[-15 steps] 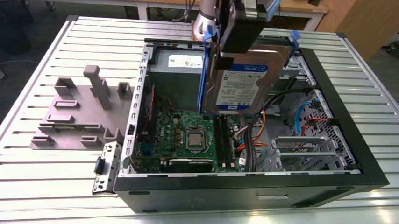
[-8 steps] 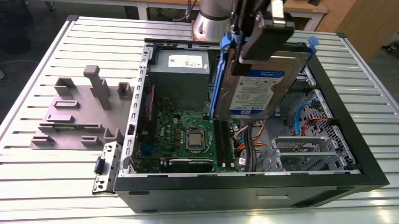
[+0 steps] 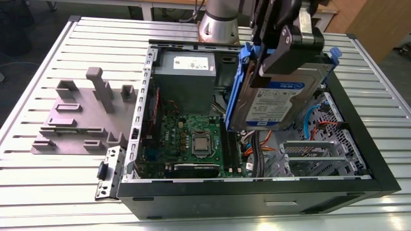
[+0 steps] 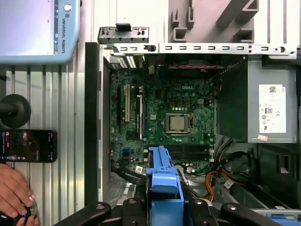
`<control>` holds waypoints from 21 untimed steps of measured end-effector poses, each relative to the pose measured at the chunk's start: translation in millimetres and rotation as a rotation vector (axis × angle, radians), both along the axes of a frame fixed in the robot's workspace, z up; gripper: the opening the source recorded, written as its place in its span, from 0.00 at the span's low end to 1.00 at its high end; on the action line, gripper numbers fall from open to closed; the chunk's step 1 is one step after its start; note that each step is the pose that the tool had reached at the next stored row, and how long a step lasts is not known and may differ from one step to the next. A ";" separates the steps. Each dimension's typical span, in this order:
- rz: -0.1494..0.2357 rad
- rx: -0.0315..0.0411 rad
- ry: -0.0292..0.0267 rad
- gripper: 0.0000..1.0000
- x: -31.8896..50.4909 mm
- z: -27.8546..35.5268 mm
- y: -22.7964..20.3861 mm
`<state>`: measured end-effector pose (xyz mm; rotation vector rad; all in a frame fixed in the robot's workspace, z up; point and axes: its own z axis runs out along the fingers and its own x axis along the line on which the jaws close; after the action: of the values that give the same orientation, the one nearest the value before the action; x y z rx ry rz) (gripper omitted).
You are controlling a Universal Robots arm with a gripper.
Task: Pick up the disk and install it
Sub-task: 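Insert the disk into the insertion slot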
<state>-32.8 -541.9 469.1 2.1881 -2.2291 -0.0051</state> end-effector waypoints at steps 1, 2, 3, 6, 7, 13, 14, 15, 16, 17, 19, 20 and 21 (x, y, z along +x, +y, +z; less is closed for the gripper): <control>0.000 0.0000 0.0000 0.37 0.3 -0.4 -2.8; 0.000 0.0000 0.0000 0.37 0.8 -0.8 -5.0; 0.000 0.0000 -0.0001 0.37 1.6 -1.2 -7.0; 0.000 -0.0001 0.0000 0.37 7.1 -2.3 -10.3; 0.000 -0.0001 0.0000 0.37 9.8 -2.6 -11.0; 0.000 -0.0010 0.0000 0.37 32.7 -4.9 -13.6; 0.000 -0.0011 0.0000 0.37 36.0 -5.4 -13.8; 0.000 -0.0012 0.0000 0.37 39.3 -5.8 -14.0; 0.000 -0.0014 0.0000 0.37 42.6 -6.2 -14.2; 0.000 -0.0014 0.0000 0.37 45.8 -6.7 -14.4; 0.000 -0.0018 0.0000 0.37 52.0 -7.7 -14.6; 0.000 -0.0019 0.0000 0.37 54.8 -8.3 -14.7; 0.000 -0.0020 0.0000 0.37 57.6 -8.8 -14.8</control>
<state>24.7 -556.7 460.3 2.1871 -2.2282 -0.0029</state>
